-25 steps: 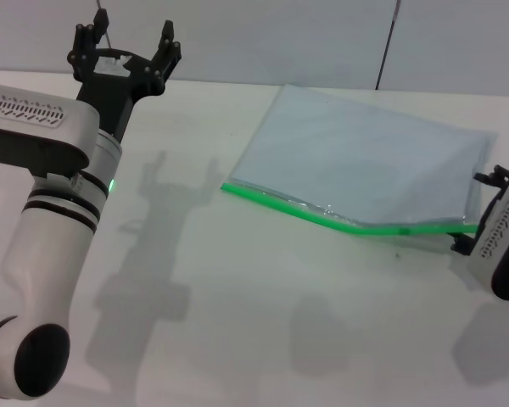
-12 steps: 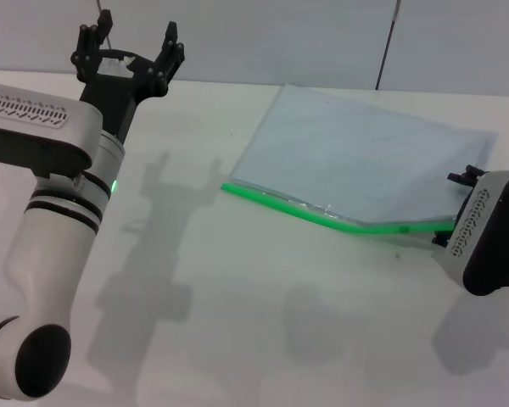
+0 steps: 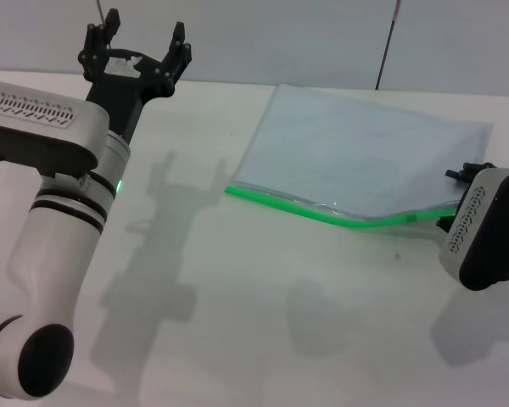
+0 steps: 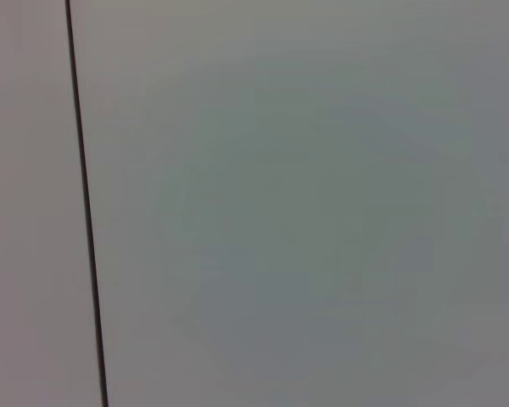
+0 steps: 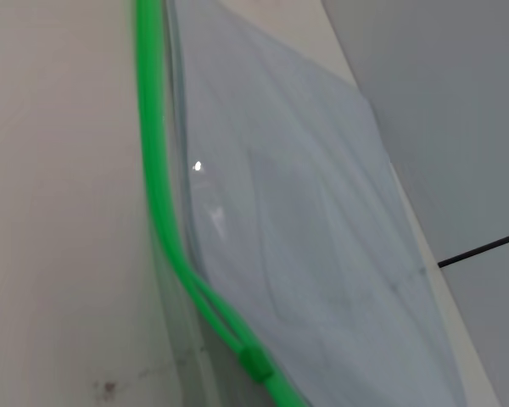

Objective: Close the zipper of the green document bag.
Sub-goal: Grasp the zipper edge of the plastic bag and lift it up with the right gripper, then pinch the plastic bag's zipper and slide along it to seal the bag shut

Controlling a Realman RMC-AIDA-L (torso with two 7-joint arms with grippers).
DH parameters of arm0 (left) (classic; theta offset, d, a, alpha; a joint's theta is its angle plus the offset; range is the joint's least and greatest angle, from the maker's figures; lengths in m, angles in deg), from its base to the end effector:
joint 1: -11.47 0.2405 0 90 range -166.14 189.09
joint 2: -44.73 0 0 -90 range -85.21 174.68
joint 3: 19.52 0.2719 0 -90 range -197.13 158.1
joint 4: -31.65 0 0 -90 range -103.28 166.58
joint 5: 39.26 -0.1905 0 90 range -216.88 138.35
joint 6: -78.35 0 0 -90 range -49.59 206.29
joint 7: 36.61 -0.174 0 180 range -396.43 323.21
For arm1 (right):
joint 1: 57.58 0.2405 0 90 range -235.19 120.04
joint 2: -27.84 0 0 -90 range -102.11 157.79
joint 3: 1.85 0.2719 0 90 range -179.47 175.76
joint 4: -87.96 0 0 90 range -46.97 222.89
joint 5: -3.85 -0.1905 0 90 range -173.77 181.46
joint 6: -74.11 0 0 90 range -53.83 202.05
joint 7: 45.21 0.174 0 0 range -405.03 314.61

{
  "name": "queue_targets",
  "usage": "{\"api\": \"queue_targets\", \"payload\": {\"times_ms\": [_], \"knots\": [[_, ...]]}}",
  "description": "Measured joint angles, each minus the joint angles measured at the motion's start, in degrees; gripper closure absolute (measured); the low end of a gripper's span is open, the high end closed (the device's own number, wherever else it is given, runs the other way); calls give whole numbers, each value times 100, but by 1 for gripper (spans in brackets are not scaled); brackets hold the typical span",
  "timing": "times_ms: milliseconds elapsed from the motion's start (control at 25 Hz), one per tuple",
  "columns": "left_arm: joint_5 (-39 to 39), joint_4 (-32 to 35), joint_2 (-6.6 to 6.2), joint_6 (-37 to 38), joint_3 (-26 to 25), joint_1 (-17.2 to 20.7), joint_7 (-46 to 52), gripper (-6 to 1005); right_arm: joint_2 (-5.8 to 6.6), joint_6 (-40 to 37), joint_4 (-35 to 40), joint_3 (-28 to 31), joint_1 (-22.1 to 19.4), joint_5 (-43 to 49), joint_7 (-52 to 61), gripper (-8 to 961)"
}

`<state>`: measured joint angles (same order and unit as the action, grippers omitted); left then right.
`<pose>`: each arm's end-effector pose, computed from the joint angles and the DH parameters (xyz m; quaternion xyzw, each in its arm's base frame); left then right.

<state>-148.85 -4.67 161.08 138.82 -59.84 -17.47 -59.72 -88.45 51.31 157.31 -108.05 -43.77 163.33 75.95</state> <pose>-0.2228 0.3987 -0.0227 -0.6847 -0.1529 -0.3187 0.6374 0.2808 0.3649 -0.0578 -0.8907 -0.0643 -0.1841 0.4106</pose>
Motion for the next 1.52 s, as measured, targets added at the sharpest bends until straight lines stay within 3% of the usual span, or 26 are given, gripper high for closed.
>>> {"api": "queue_targets", "payload": {"times_ms": [160,400,600,800,1000,1080,1120,1160,1280,1520], "knots": [[4,-4,1,-1,-1,0,0,145,-7,77,-12,-3,9,3,74,445],[4,-8,2,-1,-2,3,0,146,-7,38,40,26,34,7,278,441],[6,-7,2,0,-2,3,0,147,-3,-155,158,61,61,68,577,621],[-59,-206,-37,-231,3,32,-4,148,2,-674,985,-61,-260,623,923,702],[-478,-840,-273,-963,8,83,-34,150,17,-1034,1686,-73,-506,645,981,759],[-809,-1146,-407,-1304,7,102,-17,150,10,-1092,1836,-84,-549,641,1025,774],[-1177,-1527,-567,-1807,8,108,-30,150,7,-1110,1890,-92,-567,633,1035,780],[-1177,-1527,-567,-1807,8,108,-30,151,3,-1129,1945,-105,-585,620,1046,785],[-1731,-1981,-757,-2594,7,48,-59,151,4,-1157,2077,-158,-591,594,1151,801],[-2648,-2419,-888,-3797,7,-139,-62,153,16,-1169,2263,-208,-558,592,1327,839]]}}
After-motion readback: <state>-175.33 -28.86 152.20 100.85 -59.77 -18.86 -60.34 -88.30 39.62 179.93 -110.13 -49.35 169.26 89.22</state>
